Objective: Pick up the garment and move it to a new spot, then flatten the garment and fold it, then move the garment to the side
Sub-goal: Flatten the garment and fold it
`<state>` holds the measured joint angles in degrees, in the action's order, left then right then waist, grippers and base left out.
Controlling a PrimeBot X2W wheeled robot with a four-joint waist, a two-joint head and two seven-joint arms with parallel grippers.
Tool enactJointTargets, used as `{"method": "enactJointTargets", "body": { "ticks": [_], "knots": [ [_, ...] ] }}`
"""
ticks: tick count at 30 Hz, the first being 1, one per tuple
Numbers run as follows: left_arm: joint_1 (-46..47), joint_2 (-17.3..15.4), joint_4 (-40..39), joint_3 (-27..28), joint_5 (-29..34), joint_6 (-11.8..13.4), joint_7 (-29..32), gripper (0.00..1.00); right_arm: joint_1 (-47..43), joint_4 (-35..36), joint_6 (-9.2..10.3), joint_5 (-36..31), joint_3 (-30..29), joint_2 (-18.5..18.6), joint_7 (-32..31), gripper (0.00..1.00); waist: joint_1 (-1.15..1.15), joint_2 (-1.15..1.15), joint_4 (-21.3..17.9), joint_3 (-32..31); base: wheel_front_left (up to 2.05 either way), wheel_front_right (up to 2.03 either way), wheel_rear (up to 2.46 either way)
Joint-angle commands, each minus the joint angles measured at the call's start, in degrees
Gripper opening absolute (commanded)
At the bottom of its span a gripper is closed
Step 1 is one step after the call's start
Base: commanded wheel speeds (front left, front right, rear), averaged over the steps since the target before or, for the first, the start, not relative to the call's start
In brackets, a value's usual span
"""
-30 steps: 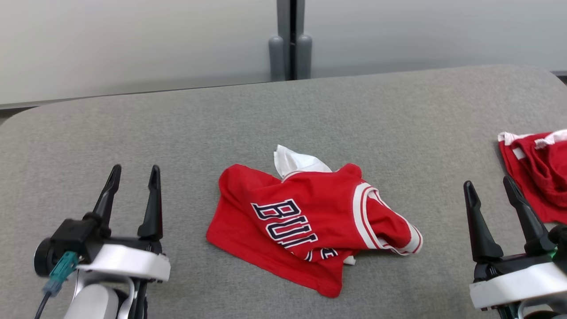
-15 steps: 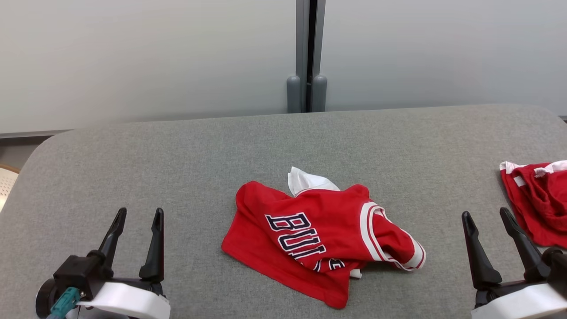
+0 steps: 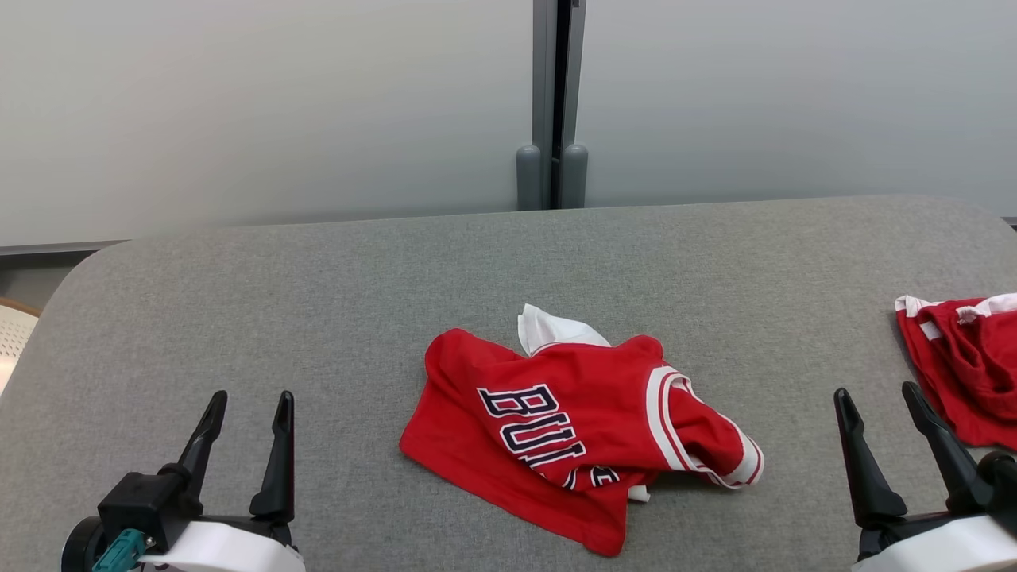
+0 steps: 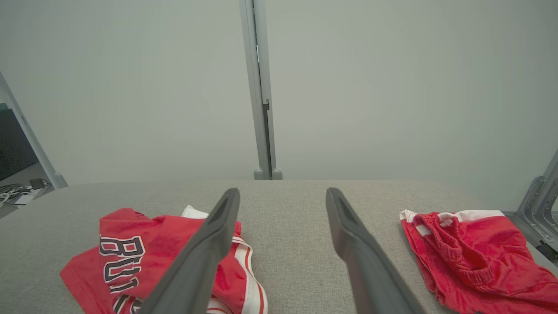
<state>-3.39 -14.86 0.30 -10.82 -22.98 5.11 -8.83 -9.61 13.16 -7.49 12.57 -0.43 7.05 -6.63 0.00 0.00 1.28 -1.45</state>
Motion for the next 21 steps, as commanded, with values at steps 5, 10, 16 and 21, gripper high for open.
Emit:
{"method": "enactJointTargets", "body": {
  "ticks": [5,10,16,21],
  "knots": [
    [-0.2,-0.1,-0.4,-0.1,-0.3,0.5,-0.2,1.0,0.0,0.1,0.0,0.4,-0.2,0.2,-0.4,1.0,0.0,0.0,0.1,0.1,0.0,0.0,0.0],
    [-0.2,-0.1,-0.1,-0.3,-0.2,0.7,-0.2,1.0,0.1,0.0,0.0,0.3,-0.1,0.1,-0.4,1.0,0.0,0.0,0.1,0.1,0.0,0.0,0.0],
    [0.4,-0.2,0.0,-0.8,0.2,0.9,-0.1,1.0,0.4,0.2,0.0,0.3,0.0,0.1,-0.5,1.0,0.0,0.0,0.3,0.0,0.0,0.0,0.0],
    [3.9,1.2,2.4,-4.4,1.0,-0.5,2.1,1.0,1.2,0.9,0.0,0.5,0.4,-0.1,-0.8,1.0,0.0,0.0,0.5,1.8,0.0,0.0,0.0]
  ]
}}
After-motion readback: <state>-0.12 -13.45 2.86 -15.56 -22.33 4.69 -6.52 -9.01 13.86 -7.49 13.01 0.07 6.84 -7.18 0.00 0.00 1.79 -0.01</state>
